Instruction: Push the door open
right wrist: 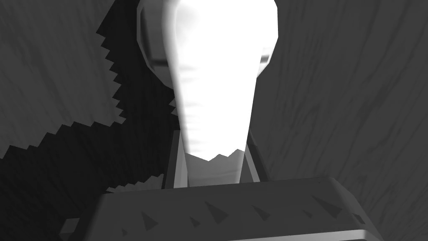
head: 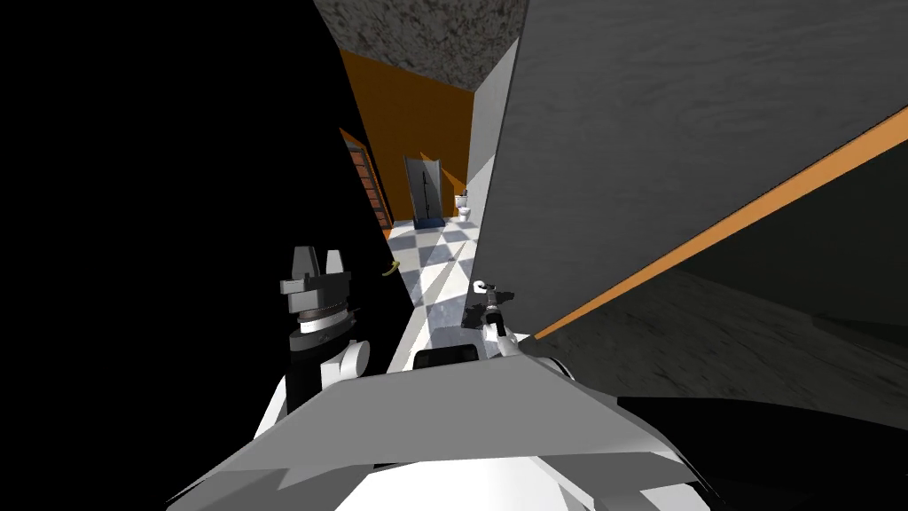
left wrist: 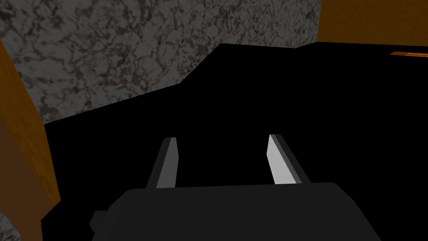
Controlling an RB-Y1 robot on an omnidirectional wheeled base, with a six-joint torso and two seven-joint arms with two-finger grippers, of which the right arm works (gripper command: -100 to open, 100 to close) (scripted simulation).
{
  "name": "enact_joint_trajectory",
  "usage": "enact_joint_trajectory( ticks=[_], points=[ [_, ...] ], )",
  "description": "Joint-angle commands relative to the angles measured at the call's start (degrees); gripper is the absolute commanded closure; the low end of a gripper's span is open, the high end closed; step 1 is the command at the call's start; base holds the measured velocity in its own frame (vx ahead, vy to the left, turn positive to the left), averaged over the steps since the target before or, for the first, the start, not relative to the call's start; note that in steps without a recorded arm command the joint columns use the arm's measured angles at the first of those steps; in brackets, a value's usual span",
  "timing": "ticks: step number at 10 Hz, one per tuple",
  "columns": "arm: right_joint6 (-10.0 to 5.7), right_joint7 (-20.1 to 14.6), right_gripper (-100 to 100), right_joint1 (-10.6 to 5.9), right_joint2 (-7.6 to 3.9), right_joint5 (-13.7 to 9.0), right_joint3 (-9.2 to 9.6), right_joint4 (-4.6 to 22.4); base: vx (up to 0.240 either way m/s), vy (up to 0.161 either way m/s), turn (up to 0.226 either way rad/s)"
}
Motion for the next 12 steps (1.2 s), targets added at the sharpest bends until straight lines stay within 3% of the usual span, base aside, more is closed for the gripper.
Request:
enact_joint_trajectory(
  ticks=[1,5,7,12],
  points=[
    [-0.33,0.7,100,-0.24,0.23,-0.5,-0.95,-0.4,0.187,0.070,-0.072],
    [-0.31,1.7,100,-0.34,1.28,-1.3,-2.36,-0.3,0.166,0.066,-0.067],
    [-0.84,2.0,100,-0.46,0.03,-1.8,-3.35,0.6,0.104,-0.002,-0.041],
    [-1.03,2.8,100,-0.54,-0.50,-2.6,-4.60,0.6,0.160,-0.004,-0.021]
  ],
)
